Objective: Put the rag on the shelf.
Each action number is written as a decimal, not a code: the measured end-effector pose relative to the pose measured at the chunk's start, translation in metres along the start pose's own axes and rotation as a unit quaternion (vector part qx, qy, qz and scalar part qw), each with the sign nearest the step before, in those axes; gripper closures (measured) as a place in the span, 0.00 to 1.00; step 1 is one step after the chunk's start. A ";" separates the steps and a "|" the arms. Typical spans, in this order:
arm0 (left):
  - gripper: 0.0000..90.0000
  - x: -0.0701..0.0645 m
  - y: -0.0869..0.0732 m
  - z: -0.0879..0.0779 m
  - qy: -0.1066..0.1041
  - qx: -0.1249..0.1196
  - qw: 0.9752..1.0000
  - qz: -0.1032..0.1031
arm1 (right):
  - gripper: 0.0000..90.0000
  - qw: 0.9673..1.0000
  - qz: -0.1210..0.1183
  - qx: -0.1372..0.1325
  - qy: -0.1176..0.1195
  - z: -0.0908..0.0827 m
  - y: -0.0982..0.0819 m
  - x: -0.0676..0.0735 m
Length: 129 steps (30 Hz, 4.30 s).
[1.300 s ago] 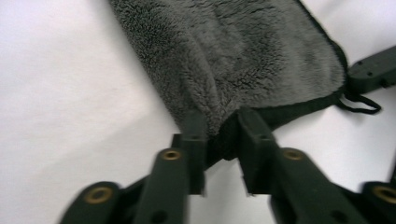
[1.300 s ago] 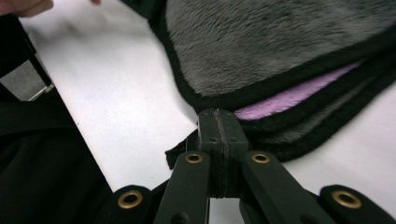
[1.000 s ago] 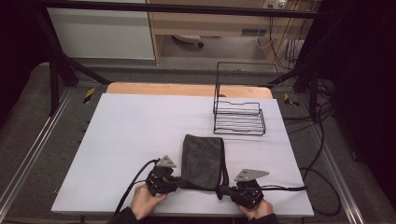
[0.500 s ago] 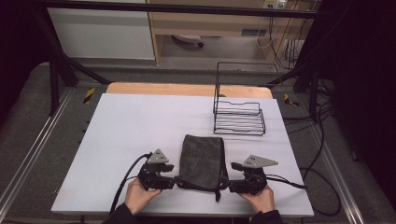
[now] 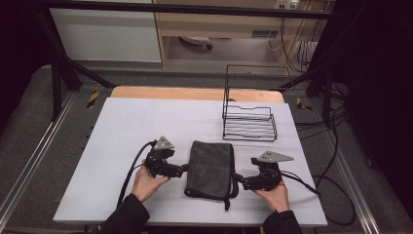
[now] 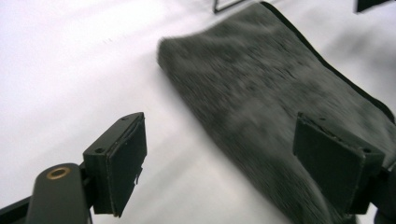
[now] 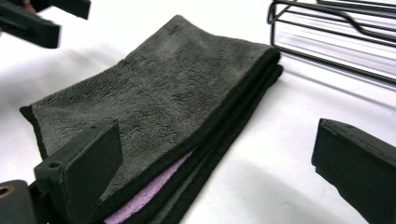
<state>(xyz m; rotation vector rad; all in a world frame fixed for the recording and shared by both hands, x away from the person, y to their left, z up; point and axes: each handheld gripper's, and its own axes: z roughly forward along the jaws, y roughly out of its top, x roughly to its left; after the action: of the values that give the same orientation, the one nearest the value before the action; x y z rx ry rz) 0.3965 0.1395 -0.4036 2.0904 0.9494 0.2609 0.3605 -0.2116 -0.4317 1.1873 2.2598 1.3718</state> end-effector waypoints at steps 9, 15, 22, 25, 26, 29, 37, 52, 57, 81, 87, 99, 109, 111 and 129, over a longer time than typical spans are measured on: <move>0.20 0.015 0.031 0.026 0.026 0.005 0.999 -0.018 | 0.02 1.000 0.017 -0.007 0.004 -0.006 -0.008 -0.008; 0.27 0.025 0.041 0.049 0.034 0.010 0.998 -0.044 | 0.02 1.000 0.013 -0.003 0.002 -0.004 -0.010 -0.007; 0.48 0.035 0.037 0.072 0.027 0.039 0.997 -0.061 | 0.01 1.000 0.012 0.003 -0.004 -0.003 -0.011 -0.006; 0.57 0.036 0.035 0.079 0.013 0.046 0.997 -0.066 | 0.02 1.000 0.009 0.004 -0.002 -0.002 -0.011 -0.007; 0.57 0.036 0.035 0.080 0.009 0.046 0.997 -0.069 | 0.02 1.000 0.009 0.004 -0.002 -0.002 -0.011 -0.007; 0.62 0.034 0.035 0.084 0.007 0.037 0.997 -0.073 | 0.02 1.000 0.011 0.001 0.000 -0.002 -0.011 -0.007; 0.75 0.035 0.032 0.091 -0.005 0.045 0.995 -0.086 | 0.05 1.000 0.009 -0.001 -0.001 0.000 -0.009 -0.009; 0.87 0.029 0.030 0.092 0.003 0.044 0.997 -0.068 | 0.11 0.999 0.031 0.000 -0.022 0.040 0.025 -0.026; 0.87 0.029 0.029 0.092 0.002 0.041 0.997 -0.068 | 0.17 0.998 0.049 0.008 -0.030 0.061 0.037 -0.033; 0.87 0.032 0.028 0.092 -0.006 0.038 0.997 -0.070 | 0.69 0.994 0.094 0.063 -0.005 0.093 0.041 -0.048; 0.87 0.032 0.028 0.092 -0.005 0.038 0.997 -0.070 | 0.84 0.989 0.117 0.087 0.022 0.094 0.045 -0.053; 0.89 0.040 0.029 0.073 -0.046 0.004 0.995 -0.091 | 0.90 0.990 0.122 0.054 0.052 0.079 0.051 -0.050; 0.90 0.029 0.032 0.047 -0.053 -0.033 0.996 -0.067 | 0.90 0.993 0.099 0.003 0.071 0.055 0.054 -0.036; 0.89 0.024 0.031 0.040 -0.052 -0.047 0.996 -0.058 | 0.90 0.993 0.094 -0.007 0.072 0.050 0.053 -0.034; 0.89 0.005 0.034 0.002 -0.057 -0.108 0.992 -0.026 | 0.90 0.993 0.045 -0.078 0.072 0.017 0.062 -0.010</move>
<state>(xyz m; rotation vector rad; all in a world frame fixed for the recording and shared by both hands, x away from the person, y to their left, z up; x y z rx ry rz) 0.4199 0.1281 -0.3802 1.8612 0.8660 0.2060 0.4084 -0.1946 -0.3913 1.1853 2.1677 1.6844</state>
